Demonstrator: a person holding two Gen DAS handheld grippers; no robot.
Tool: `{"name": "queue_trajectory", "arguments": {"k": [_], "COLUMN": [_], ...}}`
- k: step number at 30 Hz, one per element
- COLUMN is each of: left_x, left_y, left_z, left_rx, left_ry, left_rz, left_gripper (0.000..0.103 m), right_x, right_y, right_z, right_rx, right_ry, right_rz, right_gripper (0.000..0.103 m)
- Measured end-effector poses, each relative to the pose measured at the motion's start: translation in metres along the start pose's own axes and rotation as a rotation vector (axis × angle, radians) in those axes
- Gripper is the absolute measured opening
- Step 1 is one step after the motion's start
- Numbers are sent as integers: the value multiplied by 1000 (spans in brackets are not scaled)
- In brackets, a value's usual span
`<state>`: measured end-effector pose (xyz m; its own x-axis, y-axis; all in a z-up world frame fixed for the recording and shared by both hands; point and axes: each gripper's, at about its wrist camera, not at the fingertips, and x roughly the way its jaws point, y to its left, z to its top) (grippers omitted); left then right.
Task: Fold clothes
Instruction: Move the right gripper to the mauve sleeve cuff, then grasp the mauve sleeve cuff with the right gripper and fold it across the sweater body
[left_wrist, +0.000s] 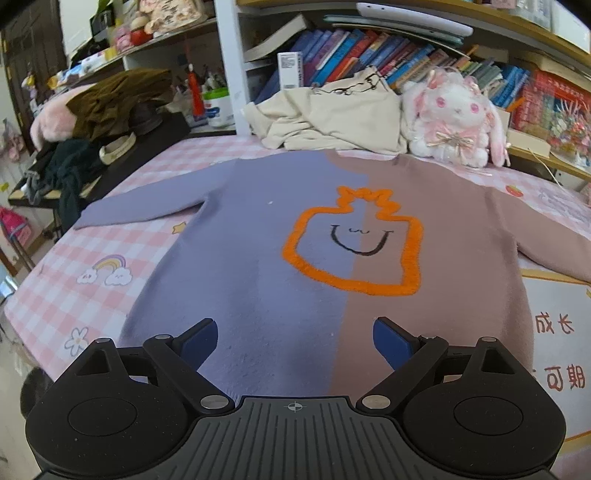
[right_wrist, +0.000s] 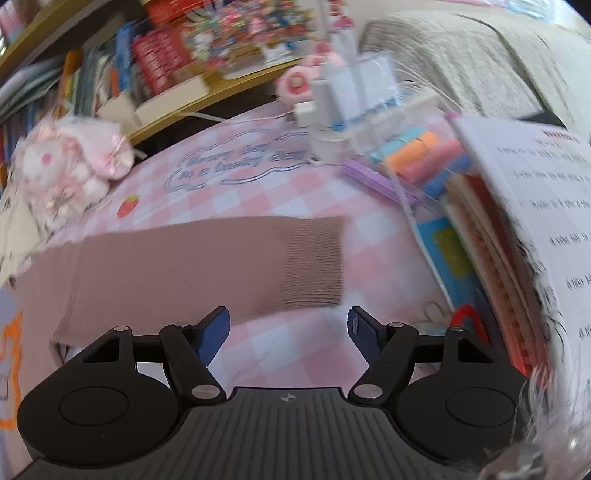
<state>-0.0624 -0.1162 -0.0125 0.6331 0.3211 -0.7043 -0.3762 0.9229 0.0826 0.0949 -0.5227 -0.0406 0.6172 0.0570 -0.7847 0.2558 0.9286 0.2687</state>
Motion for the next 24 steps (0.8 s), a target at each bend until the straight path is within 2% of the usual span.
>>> {"name": "queue_trajectory", "arguments": {"k": [3, 5, 8, 14, 19, 21, 22, 24], "left_x": [2, 1, 0, -2, 0, 0, 0, -1], "left_y": [-1, -3, -7, -12, -12, -12, -12, -14], "left_z": [0, -1, -2, -7, -8, -7, -7, -7], "left_rx": [2, 12, 31, 49, 33, 33, 37, 47], "left_ry": [10, 14, 18, 28, 42, 40, 37, 29], "left_rz": [-4, -6, -13, -8, -5, -5, -6, -8], "left_gripper": [93, 93, 93, 93, 93, 93, 93, 93], "right_x": [6, 10, 16, 26, 31, 34, 36, 38], "right_y": [-7, -9, -12, -19, -14, -9, -7, -11], "right_z": [3, 7, 14, 25, 25, 24, 24, 27], "right_rx": [30, 49, 78, 142, 179, 172, 170, 188], "right_ry": [-3, -11, -22, -40, -13, -1, 5, 13], "right_rz": [10, 33, 69, 124, 178, 184, 178, 173], "right_gripper": [67, 57, 56, 46, 44, 36, 21, 15]}}
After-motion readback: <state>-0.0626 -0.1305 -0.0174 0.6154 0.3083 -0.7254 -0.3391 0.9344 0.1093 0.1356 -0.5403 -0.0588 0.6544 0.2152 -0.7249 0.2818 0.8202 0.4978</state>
